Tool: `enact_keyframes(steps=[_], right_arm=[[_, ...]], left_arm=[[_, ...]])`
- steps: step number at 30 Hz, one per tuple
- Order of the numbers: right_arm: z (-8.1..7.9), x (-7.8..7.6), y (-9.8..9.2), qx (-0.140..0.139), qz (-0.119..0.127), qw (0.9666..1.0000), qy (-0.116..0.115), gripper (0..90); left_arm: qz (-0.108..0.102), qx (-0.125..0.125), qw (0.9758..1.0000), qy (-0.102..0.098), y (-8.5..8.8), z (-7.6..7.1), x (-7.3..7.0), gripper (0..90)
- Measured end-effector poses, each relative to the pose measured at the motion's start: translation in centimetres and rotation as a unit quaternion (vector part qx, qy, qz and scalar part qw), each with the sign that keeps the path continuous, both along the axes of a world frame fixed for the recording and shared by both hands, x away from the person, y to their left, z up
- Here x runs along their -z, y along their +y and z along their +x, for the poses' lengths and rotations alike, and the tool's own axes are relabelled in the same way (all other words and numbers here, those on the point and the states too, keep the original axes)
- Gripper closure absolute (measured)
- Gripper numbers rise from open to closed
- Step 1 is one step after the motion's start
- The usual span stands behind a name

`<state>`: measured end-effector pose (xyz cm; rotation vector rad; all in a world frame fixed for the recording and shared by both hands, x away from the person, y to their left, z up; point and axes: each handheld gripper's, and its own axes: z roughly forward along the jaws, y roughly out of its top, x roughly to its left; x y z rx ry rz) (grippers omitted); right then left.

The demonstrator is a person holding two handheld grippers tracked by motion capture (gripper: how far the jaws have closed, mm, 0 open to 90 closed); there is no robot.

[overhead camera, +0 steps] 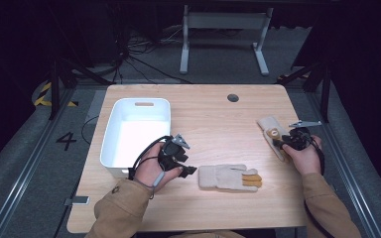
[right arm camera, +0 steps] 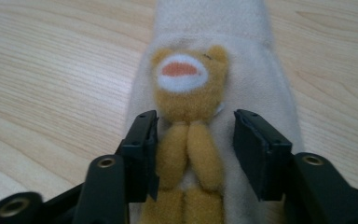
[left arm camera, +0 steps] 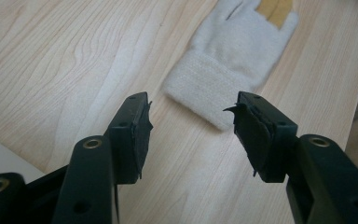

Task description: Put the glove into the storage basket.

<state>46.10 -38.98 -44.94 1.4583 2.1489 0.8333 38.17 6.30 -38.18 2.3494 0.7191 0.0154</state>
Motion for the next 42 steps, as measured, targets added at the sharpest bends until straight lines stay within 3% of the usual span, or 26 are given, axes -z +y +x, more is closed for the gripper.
enact_keyframes(steps=[3, 7, 14, 19, 30, 31, 42], right_arm=[[-0.2, -0.4, 0.3, 0.008, -0.011, 0.9996, 0.025, 63.6], [-0.3, -0.7, 0.3, 0.003, -0.012, 0.9992, 0.038, 73.3], [-0.4, -0.7, 0.2, 0.002, -0.011, 0.9992, 0.038, 78.7], [-0.6, -1.1, 0.3, 0.003, -0.013, 0.9995, 0.030, 79.2], [-2.1, -3.6, -0.1, -0.001, -0.014, 0.9999, -0.006, 79.4], [-2.5, -4.3, -0.1, -0.005, -0.012, 0.9998, -0.016, 79.4], [-4.3, -6.7, -0.2, -0.027, 0.005, 0.9991, -0.033, 79.4]], left_arm=[[0.000, -0.001, 1.0000, 0.000, 0.1, 0.0, 0.0, 46.5], [0.001, 0.000, 1.0000, 0.000, -0.1, 0.0, 0.0, 46.5], [0.002, 0.002, 1.0000, 0.000, 0.0, 0.1, 0.0, 46.5], [0.000, 0.000, 1.0000, -0.001, 0.0, 0.1, -0.1, 46.6], [-0.001, 0.009, 1.0000, -0.002, -0.6, 0.4, -0.2, 46.6], [-0.001, 0.013, 0.9999, -0.001, -0.8, 0.5, -0.1, 46.6], [-0.003, 0.020, 0.9998, -0.003, -1.3, 0.6, -0.3, 46.6]])
